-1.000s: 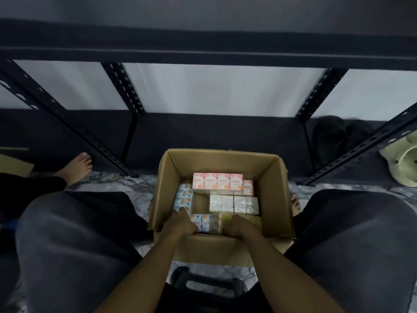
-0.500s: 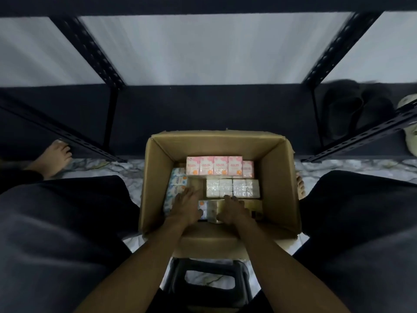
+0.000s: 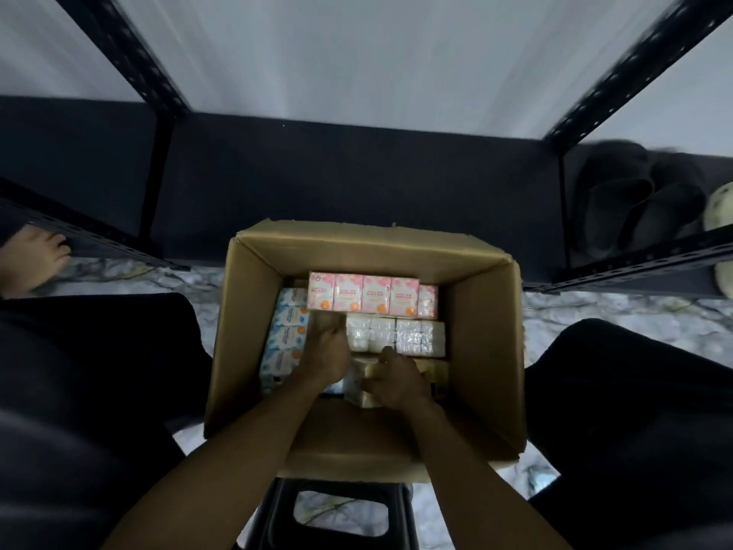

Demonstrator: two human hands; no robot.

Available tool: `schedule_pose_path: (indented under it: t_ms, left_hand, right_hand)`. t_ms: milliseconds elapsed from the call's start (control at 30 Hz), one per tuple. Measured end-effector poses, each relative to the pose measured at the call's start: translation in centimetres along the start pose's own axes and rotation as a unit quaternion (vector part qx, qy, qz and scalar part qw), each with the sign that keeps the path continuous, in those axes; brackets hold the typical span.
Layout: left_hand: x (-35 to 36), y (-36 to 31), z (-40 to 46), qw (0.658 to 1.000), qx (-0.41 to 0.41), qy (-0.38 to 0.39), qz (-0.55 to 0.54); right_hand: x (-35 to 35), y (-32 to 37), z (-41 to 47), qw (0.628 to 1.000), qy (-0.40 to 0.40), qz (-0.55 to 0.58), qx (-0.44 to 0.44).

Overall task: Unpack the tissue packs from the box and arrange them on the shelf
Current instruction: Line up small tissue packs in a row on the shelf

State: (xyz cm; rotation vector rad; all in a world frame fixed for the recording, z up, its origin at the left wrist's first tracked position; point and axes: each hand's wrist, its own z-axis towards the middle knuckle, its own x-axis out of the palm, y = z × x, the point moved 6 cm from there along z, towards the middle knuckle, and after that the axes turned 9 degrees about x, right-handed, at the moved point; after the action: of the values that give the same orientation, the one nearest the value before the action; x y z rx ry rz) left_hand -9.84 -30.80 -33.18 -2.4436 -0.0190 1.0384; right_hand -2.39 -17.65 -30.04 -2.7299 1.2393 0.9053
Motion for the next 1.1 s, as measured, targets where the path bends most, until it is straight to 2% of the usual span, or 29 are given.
schedule_pose_path:
  t_ms: [67,133,200,267,400,700,867,1100]
  left_hand:
    - [-0.2,0.4,1.1,0.990,-0.092,-0.024,-0.105]
    - [0.7,0.9,2.2,0.962,-0.155,-0.016,-0.224]
    - [1.9,1.3,3.3,0.936,-0.168,-0.009,-0.309]
    - [2.7,1.5,4.1,0.929,-0.168,-0.015,-0.329]
    - [3.0,1.5,4.1,0.938,-0.159,-0.030,-0.308]
    - [3.2,2.0,2.4,0.965,-0.113,-0.012,-0.236]
    - [2.8,1.8,2.0,0.977,-0.089,0.022,-0.193]
    - [1.9,0.9,1.1,0.998,-0.016,0.057,-0.011]
  right_hand:
    - [-0.1,-0.1,0.0,1.000,-0.001,0.007,-0.001]
    - [-0.2,-0.3,-0.1,1.000,-0.007,0.013,-0.009]
    - [-0.3,-0.4,-0.4,1.000,-0.013,0.019,-0.020]
    - [-0.5,-0.7,-0.8,0.999,-0.022,0.020,-0.033]
    - [-1.3,-1.2,-1.5,0.997,-0.020,0.034,-0.060]
    - [-1.4,-1.3,-1.9,0.996,-0.010,0.064,-0.064]
    - [-1.5,-1.3,-1.7,0.994,-0.011,0.083,-0.064]
    - [-0.4,-1.8,-1.0,0.998,0.005,0.039,-0.039]
